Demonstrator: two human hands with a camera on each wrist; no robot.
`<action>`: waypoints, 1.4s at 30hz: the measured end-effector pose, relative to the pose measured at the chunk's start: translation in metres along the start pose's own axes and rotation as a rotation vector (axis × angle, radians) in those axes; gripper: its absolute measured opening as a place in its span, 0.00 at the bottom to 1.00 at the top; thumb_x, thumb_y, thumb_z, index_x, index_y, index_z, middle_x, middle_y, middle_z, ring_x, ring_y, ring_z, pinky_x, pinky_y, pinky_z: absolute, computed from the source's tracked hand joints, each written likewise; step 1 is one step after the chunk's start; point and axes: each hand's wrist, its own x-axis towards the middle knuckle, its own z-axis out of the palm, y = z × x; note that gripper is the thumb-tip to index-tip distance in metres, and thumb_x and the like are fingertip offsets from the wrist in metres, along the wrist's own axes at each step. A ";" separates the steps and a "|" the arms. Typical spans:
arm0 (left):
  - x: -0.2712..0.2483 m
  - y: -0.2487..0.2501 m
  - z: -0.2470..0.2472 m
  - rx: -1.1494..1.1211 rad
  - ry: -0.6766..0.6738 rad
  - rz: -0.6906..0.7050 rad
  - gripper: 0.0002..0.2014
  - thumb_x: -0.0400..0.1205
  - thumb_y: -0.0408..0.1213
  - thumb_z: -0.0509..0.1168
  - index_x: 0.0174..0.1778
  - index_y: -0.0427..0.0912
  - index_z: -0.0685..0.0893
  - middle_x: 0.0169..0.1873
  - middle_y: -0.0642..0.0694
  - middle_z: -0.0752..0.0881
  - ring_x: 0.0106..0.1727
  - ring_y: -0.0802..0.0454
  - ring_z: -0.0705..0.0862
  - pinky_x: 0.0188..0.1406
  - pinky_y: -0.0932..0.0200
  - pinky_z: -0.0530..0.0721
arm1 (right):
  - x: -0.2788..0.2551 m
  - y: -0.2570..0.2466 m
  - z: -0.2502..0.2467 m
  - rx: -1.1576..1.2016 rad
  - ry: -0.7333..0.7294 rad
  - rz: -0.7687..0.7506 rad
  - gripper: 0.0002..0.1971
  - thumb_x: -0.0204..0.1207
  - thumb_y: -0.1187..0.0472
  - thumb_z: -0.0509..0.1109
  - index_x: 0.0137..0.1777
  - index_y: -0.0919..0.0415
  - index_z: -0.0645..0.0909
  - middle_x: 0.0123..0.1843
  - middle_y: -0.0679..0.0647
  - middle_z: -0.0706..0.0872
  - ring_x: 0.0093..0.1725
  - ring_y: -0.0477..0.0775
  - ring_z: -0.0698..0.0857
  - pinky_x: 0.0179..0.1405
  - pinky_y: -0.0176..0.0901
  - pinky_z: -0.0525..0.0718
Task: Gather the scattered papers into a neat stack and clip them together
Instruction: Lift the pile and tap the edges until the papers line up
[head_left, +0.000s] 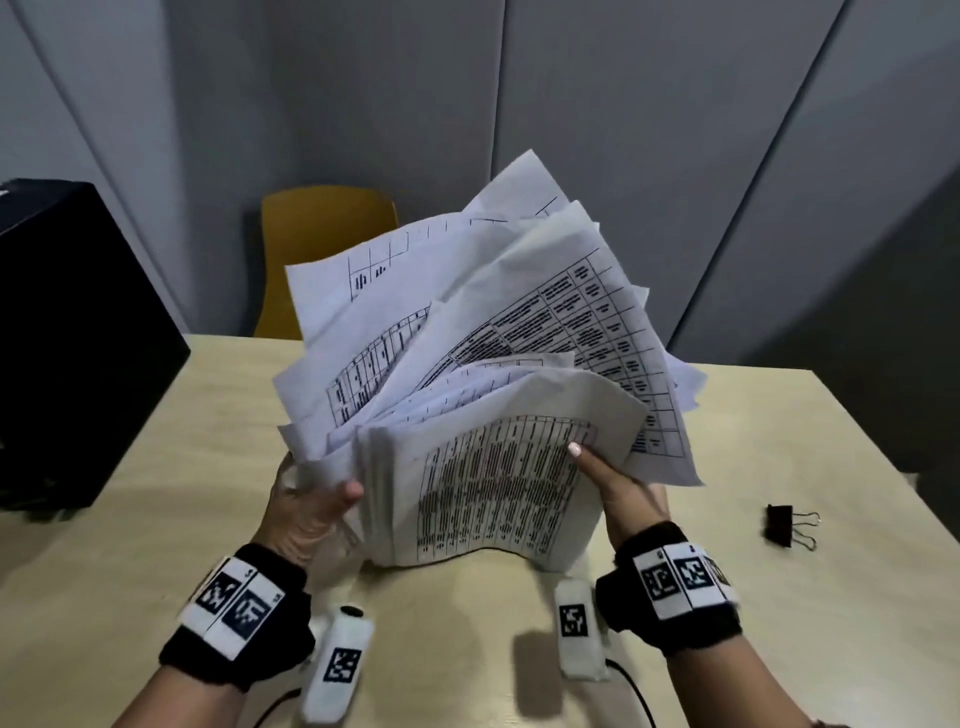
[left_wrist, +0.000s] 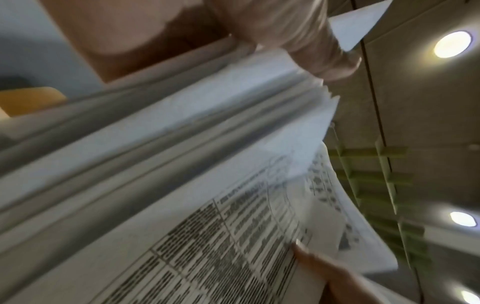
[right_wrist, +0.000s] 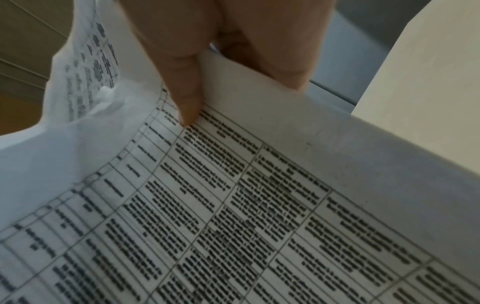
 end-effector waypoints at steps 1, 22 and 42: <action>-0.001 0.001 0.000 0.067 -0.014 -0.029 0.32 0.41 0.51 0.84 0.42 0.51 0.91 0.38 0.62 0.91 0.43 0.66 0.89 0.42 0.69 0.85 | -0.001 0.000 0.001 -0.015 -0.009 -0.023 0.20 0.65 0.69 0.78 0.57 0.56 0.82 0.46 0.43 0.92 0.46 0.44 0.89 0.53 0.42 0.85; -0.004 -0.006 -0.022 0.284 0.086 -0.213 0.15 0.70 0.19 0.71 0.42 0.45 0.86 0.31 0.60 0.91 0.37 0.64 0.89 0.42 0.63 0.86 | -0.001 -0.059 -0.008 -0.489 0.261 -0.808 0.17 0.67 0.58 0.75 0.56 0.46 0.82 0.58 0.54 0.80 0.60 0.54 0.80 0.64 0.56 0.79; -0.012 0.010 -0.020 0.138 -0.028 -0.215 0.25 0.40 0.51 0.85 0.32 0.52 0.92 0.32 0.59 0.91 0.39 0.63 0.89 0.36 0.73 0.85 | -0.001 -0.119 0.019 -0.543 -0.033 -1.145 0.13 0.70 0.77 0.62 0.41 0.63 0.87 0.41 0.49 0.87 0.42 0.47 0.86 0.44 0.39 0.83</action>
